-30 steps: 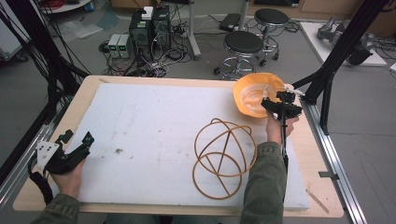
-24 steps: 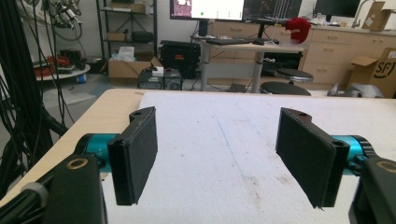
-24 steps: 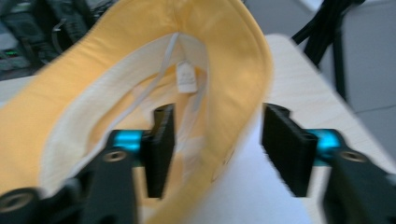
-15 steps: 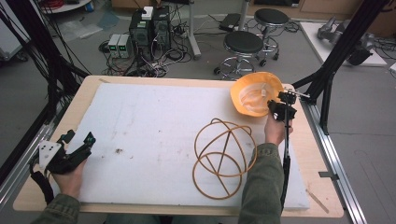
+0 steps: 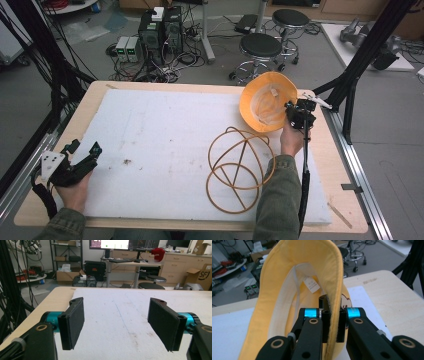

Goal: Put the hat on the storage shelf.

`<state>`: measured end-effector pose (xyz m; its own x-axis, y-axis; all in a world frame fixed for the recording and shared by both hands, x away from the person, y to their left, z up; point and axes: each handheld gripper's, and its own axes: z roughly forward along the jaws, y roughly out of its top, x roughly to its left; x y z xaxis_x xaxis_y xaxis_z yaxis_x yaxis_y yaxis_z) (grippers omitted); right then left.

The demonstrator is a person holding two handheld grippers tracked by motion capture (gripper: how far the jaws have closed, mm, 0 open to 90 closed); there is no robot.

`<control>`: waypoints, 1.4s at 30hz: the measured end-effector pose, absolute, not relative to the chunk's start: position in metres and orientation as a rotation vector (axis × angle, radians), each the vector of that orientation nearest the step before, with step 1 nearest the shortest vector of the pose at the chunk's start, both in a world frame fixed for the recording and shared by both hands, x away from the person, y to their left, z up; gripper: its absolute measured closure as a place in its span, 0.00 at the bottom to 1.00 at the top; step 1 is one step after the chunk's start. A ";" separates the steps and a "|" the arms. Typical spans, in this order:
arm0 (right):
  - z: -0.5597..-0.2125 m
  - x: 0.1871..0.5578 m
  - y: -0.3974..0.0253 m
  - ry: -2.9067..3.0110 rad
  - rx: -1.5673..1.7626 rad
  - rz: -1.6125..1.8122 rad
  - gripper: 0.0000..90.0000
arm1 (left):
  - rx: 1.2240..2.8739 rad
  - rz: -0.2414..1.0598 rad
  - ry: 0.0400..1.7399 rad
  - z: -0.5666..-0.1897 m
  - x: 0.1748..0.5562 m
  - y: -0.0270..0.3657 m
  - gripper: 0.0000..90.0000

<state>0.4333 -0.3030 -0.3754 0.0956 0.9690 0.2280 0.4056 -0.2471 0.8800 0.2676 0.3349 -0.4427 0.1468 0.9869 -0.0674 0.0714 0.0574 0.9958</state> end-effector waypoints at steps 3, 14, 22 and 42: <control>-0.372 0.431 -0.303 1.346 1.713 1.183 0.98 | 1.286 1.017 1.175 -0.443 0.268 0.334 0.33; -0.361 0.426 -0.288 1.333 1.504 1.273 0.98 | 1.293 1.005 1.176 -0.444 0.270 0.333 0.33; -0.353 0.421 -0.284 1.274 1.378 1.308 0.97 | 1.290 1.007 1.176 -0.444 0.271 0.333 0.33; -0.304 0.394 -0.303 1.084 1.155 1.533 0.97 | 1.293 0.995 1.170 -0.445 0.273 0.331 0.33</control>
<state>0.3940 -0.3027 -0.3040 -0.1553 0.9706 0.1837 -0.1501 -0.2070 0.9668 0.2732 0.3308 -0.4449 0.1674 0.9831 -0.0737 0.0851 0.0601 0.9946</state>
